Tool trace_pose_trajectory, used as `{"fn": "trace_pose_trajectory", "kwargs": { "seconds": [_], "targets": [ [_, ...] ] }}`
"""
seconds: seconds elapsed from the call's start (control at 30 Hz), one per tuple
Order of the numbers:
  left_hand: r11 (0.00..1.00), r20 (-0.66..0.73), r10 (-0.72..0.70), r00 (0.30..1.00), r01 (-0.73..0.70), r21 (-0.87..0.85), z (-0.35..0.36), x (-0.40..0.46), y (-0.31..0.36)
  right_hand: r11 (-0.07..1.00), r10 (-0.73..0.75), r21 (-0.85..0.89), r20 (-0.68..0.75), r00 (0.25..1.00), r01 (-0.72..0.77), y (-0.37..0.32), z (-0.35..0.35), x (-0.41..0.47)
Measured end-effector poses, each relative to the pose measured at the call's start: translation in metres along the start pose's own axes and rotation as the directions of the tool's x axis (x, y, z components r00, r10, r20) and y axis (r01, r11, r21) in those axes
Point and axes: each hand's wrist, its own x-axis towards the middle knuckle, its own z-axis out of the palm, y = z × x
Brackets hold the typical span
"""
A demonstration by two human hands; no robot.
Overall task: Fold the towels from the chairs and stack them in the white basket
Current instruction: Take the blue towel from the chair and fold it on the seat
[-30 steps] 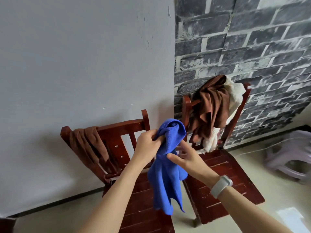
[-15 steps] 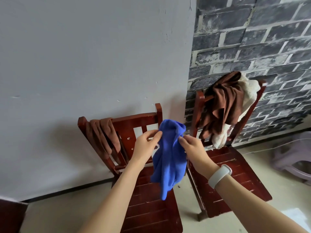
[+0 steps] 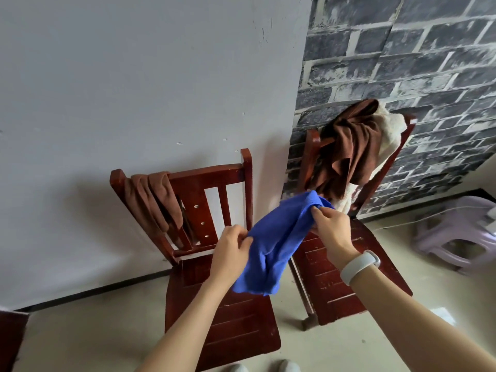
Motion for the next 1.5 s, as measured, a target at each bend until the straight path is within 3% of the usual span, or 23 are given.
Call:
{"fn": "trace_pose_trajectory", "kwargs": {
  "seconds": [0.2, 0.3, 0.37, 0.47, 0.53, 0.7, 0.93, 1.07, 1.2, 1.33, 1.43, 1.5],
  "targets": [
    [0.982, 0.091, 0.046, 0.995, -0.061, 0.179, 0.002, 0.0, 0.006, 0.991, 0.13, 0.045, -0.037, 0.991, -0.128, 0.018, -0.009, 0.0],
    [0.964, 0.161, 0.082, 0.984, -0.119, 0.237, 0.007, -0.004, 0.006, 0.981, 0.177, 0.066, 0.081, 0.981, -0.183, 0.017, -0.004, -0.008],
    [0.975, 0.197, 0.057, 0.979, -0.098, 0.201, 0.01, -0.006, 0.003, 0.992, 0.124, -0.004, 0.146, 0.981, -0.125, 0.015, -0.003, -0.013],
    [0.995, 0.3, 0.002, 0.954, -0.033, 0.098, 0.012, -0.01, -0.003, 0.982, 0.019, -0.186, 0.131, 0.991, 0.005, 0.015, -0.007, -0.011],
    [0.997, 0.377, 0.003, 0.926, -0.031, 0.068, 0.011, -0.015, -0.006, 0.97, -0.08, -0.219, 0.114, 0.99, 0.103, 0.015, -0.013, -0.01],
    [0.974, 0.509, -0.041, 0.86, -0.079, 0.212, 0.017, -0.025, -0.019, 0.932, -0.255, -0.234, 0.118, 0.96, 0.276, 0.021, -0.019, -0.012],
    [0.975, 0.525, -0.14, 0.839, 0.025, 0.219, 0.023, -0.034, -0.02, 0.911, -0.31, -0.251, 0.103, 0.945, 0.326, 0.035, -0.026, -0.015],
    [0.992, 0.516, -0.118, 0.848, 0.074, 0.105, 0.012, -0.028, -0.017, 0.914, -0.299, -0.258, 0.089, 0.95, 0.312, 0.036, -0.035, -0.013],
    [0.99, 0.539, -0.113, 0.835, 0.051, 0.13, -0.009, -0.015, -0.019, 0.918, -0.282, -0.269, 0.075, 0.957, 0.291, 0.036, -0.043, -0.011],
    [0.98, 0.398, -0.098, 0.912, 0.018, 0.199, -0.019, 0.001, -0.025, 0.918, -0.279, -0.269, 0.082, 0.957, 0.291, 0.034, -0.045, -0.013],
    [0.977, 0.107, -0.062, 0.992, 0.038, 0.21, -0.013, 0.003, -0.036, 0.929, -0.283, -0.228, 0.071, 0.956, 0.292, 0.029, -0.041, -0.016],
    [0.988, -0.029, -0.113, 0.993, 0.115, 0.107, -0.006, 0.0, -0.034, 0.937, -0.291, -0.19, 0.045, 0.956, 0.294, 0.022, -0.037, -0.017]
  ]
}}
